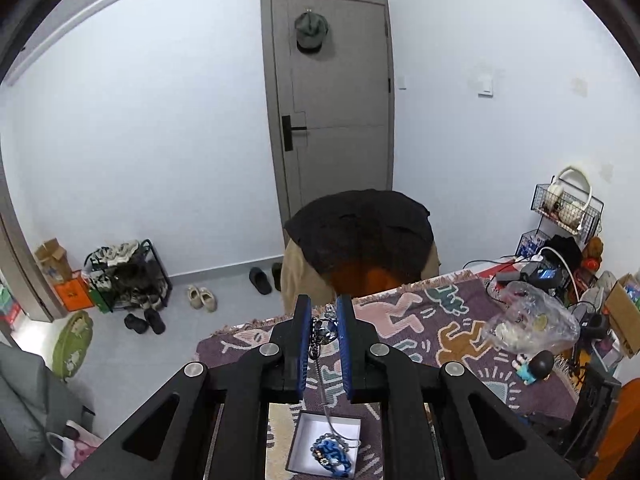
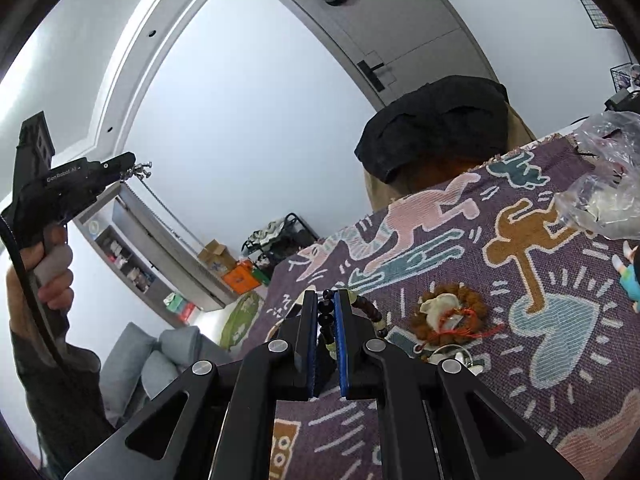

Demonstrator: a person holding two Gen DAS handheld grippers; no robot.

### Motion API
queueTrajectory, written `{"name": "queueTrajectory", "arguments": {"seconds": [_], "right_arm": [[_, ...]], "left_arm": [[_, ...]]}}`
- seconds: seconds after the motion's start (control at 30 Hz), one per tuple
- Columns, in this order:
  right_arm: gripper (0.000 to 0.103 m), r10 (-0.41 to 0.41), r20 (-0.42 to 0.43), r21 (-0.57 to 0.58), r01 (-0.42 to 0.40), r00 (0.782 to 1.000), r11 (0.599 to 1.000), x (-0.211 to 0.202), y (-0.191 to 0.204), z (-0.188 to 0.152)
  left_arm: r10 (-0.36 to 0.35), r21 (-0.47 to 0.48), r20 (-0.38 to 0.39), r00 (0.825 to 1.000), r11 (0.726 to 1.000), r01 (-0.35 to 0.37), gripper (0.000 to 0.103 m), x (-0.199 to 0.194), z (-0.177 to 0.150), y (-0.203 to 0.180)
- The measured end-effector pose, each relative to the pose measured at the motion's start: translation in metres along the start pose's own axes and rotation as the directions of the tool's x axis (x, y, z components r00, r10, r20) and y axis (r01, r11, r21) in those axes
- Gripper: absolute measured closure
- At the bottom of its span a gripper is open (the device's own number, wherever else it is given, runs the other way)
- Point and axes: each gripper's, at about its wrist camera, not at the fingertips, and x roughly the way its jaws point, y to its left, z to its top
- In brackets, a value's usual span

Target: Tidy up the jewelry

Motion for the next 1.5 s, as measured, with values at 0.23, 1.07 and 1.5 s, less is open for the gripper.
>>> {"name": "queueTrajectory", "arguments": {"seconds": [0.23, 1.07, 1.5], "right_arm": [[0.094, 0.000, -0.014, -0.010, 0.000, 1.000, 1.000, 0.008, 0.005, 0.000], [0.094, 0.051, -0.148, -0.066, -0.062, 0.988, 0.996, 0.100, 0.054, -0.009], [0.084, 0.013, -0.225, -0.070, -0.030, 0.974, 0.997, 0.158, 0.073, -0.027]], "left_arm": [[-0.031, -0.029, -0.076, 0.997, 0.999, 0.029, 0.090, 0.032, -0.025, 0.012], [-0.177, -0.338, -0.255, 0.951, 0.937, 0.084, 0.089, 0.119, -0.187, 0.078], [-0.161, -0.449, -0.183, 0.970, 0.891, 0.063, 0.023, 0.103, -0.218, 0.124]]}}
